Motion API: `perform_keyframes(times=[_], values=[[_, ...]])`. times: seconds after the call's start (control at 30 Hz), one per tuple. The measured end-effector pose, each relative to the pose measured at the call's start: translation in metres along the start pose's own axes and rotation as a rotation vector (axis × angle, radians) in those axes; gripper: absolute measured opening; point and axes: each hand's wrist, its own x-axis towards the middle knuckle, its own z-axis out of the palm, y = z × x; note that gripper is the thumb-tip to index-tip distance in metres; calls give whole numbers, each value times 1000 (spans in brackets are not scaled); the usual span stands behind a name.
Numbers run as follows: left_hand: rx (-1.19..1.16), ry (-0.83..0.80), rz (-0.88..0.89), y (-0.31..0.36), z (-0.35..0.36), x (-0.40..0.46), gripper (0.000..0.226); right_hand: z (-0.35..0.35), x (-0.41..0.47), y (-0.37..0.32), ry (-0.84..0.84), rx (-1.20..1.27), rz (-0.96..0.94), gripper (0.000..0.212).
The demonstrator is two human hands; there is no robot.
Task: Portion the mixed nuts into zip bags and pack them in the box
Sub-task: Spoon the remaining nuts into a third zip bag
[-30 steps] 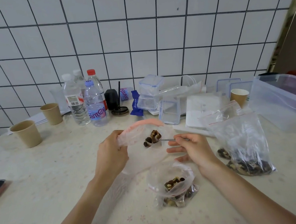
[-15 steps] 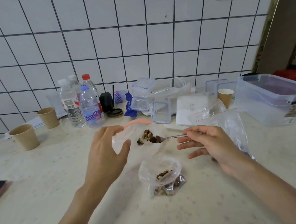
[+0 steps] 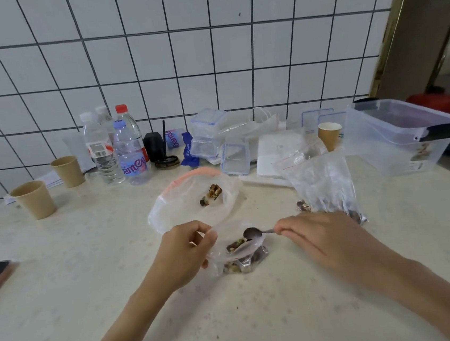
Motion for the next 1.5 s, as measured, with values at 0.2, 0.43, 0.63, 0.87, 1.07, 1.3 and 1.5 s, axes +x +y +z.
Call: perform_keyframes(times=[0.2,0.43,0.63,0.87,1.07,1.3,1.5], values=[[36,-34,7,2,-10,2,21,-7,-8,-4,35,-196,-287,43],[149,16,31,-1,-14,16,21,0,13,0,122,578,289,13],[194,138,136,14,-32,45,4,27,56,15,223,907,509,12],[515,388,338,20,-39,100,38,77,113,20,224,958,664,13],[720,79,193,24,-22,150,54,110,144,19,190,737,670,18],[858,-1,163,16,-12,177,7,111,141,25,215,436,612,21],[821,7,74,16,-19,172,12,86,147,24,127,184,467,21]])
